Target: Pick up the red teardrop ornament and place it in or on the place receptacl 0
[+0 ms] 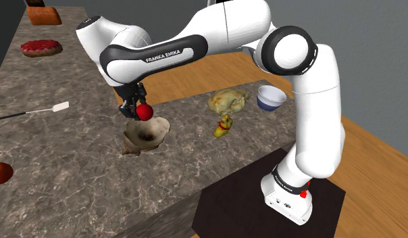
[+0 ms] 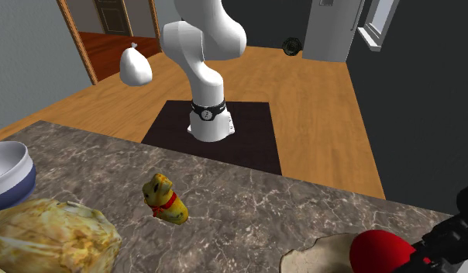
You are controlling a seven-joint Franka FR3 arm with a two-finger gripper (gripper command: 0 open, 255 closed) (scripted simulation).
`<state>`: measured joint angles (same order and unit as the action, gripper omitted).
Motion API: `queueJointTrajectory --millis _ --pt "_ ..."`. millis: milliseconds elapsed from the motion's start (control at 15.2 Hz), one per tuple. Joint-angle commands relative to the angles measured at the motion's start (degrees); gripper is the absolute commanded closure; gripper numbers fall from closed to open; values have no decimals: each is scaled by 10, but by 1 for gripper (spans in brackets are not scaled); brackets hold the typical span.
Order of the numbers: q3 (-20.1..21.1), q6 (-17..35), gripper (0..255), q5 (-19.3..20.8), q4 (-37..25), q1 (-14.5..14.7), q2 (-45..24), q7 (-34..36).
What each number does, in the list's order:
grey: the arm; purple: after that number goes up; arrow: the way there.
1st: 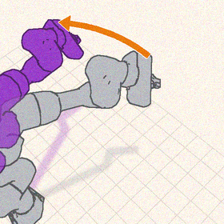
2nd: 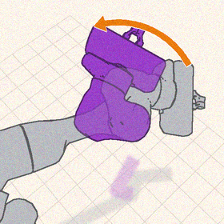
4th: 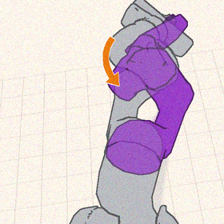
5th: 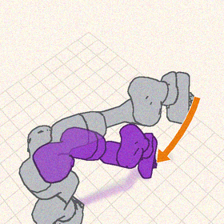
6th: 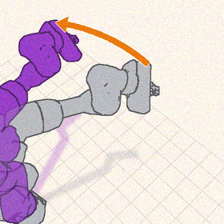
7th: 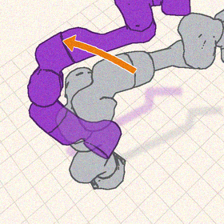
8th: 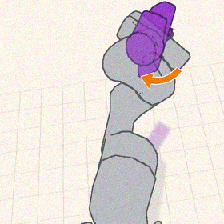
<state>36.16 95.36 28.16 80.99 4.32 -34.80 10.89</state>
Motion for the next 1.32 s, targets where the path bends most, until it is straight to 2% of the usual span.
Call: queueJointTrajectory --millis 0,396,924,990,1254 --pt "-2 11 255 3 8 0 -5 4" --pt "-8 50 255 14 33 0 -22 16" --pt "-8 50 255 14 33 0 -22 16" --pt "-8 50 0 14 33 0 -22 16" --pt "-8 50 0 14 33 0 -22 16"
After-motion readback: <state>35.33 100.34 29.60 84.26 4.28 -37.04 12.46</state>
